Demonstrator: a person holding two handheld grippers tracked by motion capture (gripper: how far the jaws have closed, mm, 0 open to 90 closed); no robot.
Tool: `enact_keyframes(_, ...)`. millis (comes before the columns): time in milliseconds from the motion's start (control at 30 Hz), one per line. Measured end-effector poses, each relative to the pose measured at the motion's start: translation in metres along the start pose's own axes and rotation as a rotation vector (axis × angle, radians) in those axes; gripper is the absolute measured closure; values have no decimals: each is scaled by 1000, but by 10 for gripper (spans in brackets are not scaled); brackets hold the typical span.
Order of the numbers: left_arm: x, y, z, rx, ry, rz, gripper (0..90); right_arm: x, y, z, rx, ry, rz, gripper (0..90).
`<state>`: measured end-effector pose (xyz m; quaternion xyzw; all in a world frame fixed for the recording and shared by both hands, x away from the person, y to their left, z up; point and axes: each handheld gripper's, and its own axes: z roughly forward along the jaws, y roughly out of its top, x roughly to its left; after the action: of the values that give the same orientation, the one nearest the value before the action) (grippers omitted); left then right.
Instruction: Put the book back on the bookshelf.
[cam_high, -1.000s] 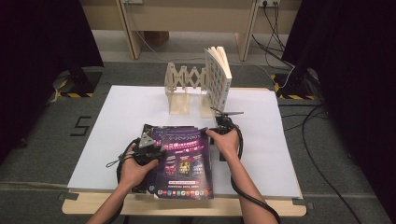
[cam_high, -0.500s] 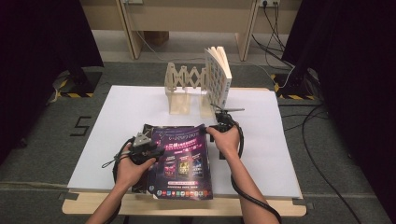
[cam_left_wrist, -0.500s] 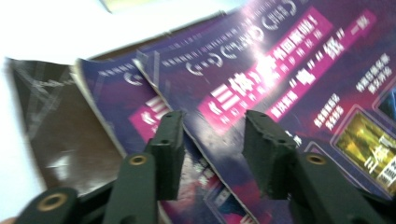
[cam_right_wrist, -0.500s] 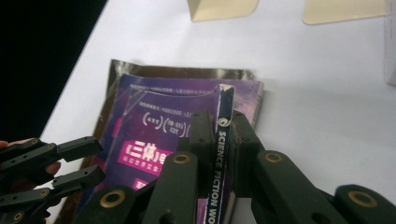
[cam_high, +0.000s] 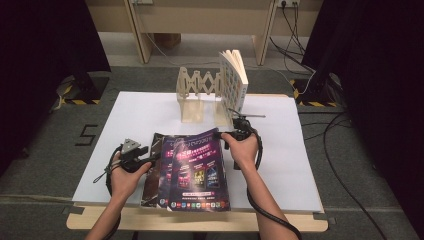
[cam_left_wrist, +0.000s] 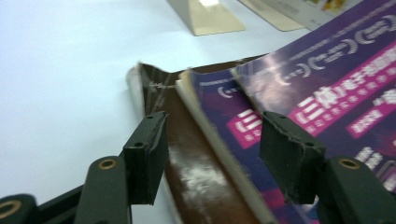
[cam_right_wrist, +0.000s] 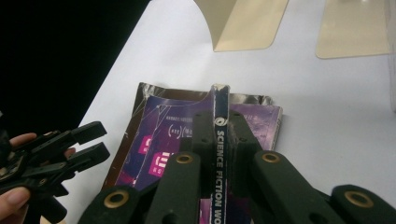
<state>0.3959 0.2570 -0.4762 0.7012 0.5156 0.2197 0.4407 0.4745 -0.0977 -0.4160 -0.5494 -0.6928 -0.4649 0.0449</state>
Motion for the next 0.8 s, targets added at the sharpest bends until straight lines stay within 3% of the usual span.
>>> enact_keyframes(500,28,-9,-5,-55,101,-62,395,4,5,-14,-53,22,-22,848)
enact_keyframes(800,35,-13,-7,-81,141,-70,392,4,6,-24,-99,22,-20,848)
